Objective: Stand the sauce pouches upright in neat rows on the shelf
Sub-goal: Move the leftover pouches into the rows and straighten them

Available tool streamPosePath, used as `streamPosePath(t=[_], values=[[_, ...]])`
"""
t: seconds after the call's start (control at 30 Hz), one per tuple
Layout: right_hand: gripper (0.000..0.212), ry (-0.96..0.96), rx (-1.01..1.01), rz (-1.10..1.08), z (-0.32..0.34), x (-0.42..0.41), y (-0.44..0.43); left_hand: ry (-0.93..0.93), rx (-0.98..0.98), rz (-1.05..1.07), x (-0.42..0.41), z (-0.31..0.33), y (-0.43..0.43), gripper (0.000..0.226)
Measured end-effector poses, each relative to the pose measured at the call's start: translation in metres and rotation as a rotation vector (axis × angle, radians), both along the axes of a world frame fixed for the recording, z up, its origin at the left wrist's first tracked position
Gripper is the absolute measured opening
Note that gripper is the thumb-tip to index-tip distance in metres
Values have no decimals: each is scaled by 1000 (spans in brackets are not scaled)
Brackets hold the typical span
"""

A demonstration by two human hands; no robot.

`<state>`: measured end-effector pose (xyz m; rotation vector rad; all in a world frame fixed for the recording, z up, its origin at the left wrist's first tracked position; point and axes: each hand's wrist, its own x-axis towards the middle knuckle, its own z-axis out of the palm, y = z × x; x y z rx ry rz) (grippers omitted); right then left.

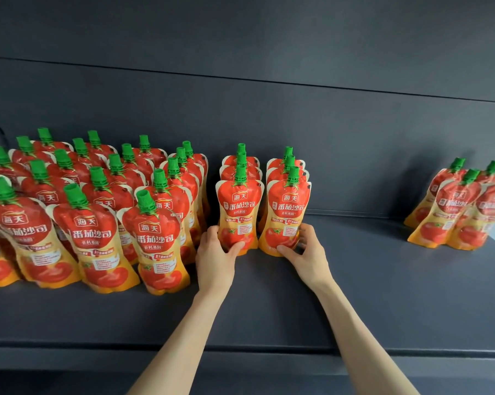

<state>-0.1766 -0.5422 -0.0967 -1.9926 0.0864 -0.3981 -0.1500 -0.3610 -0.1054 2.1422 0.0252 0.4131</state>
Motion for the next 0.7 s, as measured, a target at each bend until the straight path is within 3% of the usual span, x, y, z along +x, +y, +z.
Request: streamPosePath(t=[0.7], values=[[45,51,-5,14,2,0,0,16,41,-9,0,2,-1,57]])
